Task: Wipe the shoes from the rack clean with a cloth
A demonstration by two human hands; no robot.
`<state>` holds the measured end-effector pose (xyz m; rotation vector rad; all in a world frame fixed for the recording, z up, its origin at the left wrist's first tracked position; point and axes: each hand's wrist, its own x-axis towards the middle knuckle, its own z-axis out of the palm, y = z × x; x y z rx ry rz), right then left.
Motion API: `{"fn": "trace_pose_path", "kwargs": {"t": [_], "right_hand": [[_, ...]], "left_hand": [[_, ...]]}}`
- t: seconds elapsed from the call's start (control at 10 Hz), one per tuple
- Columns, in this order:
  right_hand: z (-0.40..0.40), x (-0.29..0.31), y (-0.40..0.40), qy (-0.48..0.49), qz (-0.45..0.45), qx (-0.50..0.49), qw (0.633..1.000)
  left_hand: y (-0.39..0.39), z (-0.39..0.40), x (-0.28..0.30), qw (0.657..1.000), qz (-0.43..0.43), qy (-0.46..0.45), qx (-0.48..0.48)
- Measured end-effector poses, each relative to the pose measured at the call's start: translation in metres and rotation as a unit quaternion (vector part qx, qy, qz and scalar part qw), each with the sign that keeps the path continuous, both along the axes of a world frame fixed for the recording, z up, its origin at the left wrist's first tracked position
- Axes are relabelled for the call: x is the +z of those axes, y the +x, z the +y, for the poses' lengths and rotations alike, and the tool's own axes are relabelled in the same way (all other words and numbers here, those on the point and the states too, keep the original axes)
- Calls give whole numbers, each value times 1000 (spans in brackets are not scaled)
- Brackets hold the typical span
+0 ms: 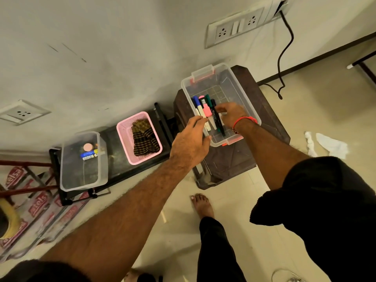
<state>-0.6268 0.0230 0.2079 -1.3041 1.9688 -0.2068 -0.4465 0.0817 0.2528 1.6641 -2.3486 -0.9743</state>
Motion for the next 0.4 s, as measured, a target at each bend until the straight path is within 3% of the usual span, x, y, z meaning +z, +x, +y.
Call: {"fn": "trace_pose_path", "kwargs": {"t": [0.2,0.4], "right_hand": [[-8,-7,1,1,-32,-16,999],[-4,-3,-1,-73,-27,-51,996]], "left_hand": [[6,-2,0,999,28,-18,10],[13,-3,0,998,33,-49,-4]]}}
